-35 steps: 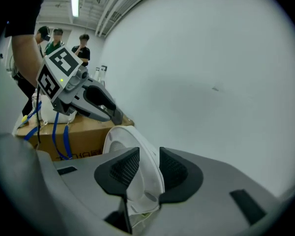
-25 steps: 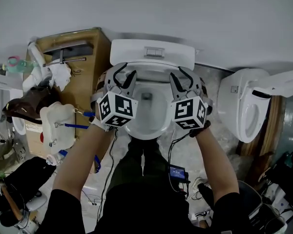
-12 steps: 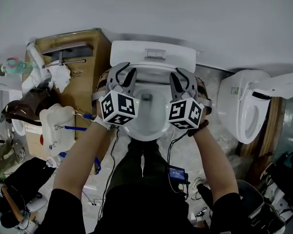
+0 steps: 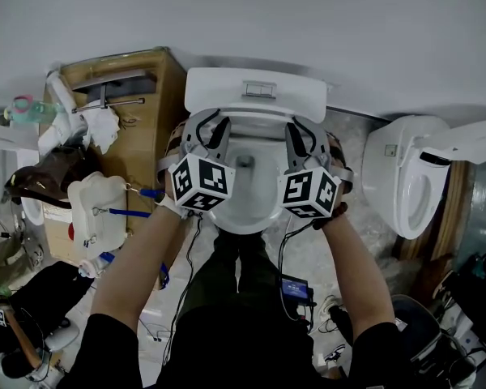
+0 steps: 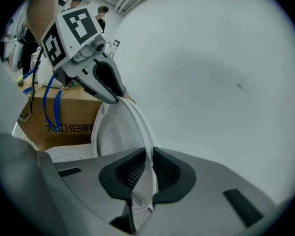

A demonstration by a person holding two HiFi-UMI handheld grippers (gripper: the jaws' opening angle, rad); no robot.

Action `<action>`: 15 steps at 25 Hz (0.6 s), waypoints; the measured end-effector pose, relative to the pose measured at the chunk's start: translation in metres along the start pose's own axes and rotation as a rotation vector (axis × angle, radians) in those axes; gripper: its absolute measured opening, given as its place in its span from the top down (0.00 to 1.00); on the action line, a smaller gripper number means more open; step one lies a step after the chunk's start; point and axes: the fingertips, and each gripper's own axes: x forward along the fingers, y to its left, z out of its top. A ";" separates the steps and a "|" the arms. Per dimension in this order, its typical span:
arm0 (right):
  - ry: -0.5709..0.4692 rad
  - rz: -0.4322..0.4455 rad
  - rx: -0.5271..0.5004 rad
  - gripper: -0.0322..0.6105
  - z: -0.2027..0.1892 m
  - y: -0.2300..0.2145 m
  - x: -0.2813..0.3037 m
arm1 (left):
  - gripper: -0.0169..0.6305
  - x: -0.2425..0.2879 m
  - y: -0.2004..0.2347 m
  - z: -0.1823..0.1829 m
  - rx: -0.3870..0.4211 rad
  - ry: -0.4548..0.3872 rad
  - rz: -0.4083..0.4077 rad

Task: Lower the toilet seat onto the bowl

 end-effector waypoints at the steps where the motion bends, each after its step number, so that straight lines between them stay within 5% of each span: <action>1: 0.000 -0.001 0.002 0.84 0.000 0.001 -0.001 | 0.82 -0.001 0.000 -0.001 -0.005 0.001 0.001; 15: -0.006 0.021 0.049 0.84 -0.006 0.026 -0.034 | 0.82 -0.032 -0.023 -0.012 -0.098 0.008 -0.045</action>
